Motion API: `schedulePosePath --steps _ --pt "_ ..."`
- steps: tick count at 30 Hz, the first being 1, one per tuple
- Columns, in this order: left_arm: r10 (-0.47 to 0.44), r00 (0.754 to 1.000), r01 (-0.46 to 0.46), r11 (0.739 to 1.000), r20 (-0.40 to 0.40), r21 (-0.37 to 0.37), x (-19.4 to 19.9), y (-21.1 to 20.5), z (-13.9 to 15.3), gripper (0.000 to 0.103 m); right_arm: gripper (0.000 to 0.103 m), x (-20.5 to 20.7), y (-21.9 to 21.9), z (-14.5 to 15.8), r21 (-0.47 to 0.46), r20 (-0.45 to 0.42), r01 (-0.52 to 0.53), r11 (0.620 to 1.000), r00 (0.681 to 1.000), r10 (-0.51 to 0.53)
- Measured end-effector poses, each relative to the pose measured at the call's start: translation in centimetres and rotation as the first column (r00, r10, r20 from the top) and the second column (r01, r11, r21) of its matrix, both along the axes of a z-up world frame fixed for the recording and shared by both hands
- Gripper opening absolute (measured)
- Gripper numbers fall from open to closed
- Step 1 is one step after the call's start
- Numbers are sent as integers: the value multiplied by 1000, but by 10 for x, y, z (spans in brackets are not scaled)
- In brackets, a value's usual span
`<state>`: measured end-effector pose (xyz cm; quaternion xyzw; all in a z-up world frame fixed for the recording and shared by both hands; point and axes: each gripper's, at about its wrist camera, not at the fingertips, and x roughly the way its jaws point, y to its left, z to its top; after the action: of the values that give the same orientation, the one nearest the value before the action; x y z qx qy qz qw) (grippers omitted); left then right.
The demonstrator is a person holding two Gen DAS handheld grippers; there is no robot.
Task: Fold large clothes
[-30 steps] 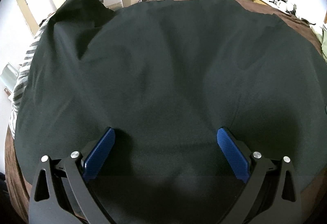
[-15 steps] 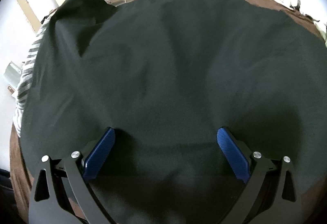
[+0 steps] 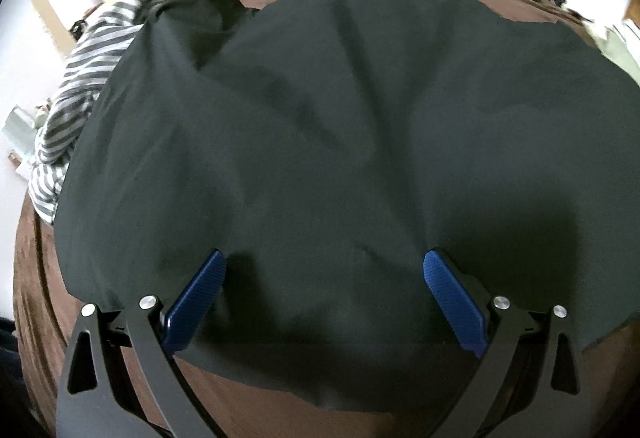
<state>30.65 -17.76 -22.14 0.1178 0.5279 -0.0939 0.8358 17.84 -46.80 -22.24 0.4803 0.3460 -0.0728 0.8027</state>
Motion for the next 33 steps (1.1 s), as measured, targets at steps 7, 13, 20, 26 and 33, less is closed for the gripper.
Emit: schedulePosePath --steps 7,13,20,26,33 --pt "-28 1000 28 999 3 -34 -28 -20 3 97 13 -36 -10 1 -31 -32 26 999 999 -27" --pt "-55 998 54 998 -6 -44 -23 -20 -16 98 13 -23 5 16 -91 -12 -2 996 1000 1" --pt "-105 994 103 992 -16 -75 -12 -14 -22 98 13 -14 36 59 -170 43 -34 985 998 42" --pt "-87 996 87 991 -2 -102 -11 -3 -17 97 13 19 88 115 -303 74 -114 946 987 143" --pt "-56 997 61 992 54 -111 -12 40 21 97 14 70 148 157 -413 74 -212 886 962 265"
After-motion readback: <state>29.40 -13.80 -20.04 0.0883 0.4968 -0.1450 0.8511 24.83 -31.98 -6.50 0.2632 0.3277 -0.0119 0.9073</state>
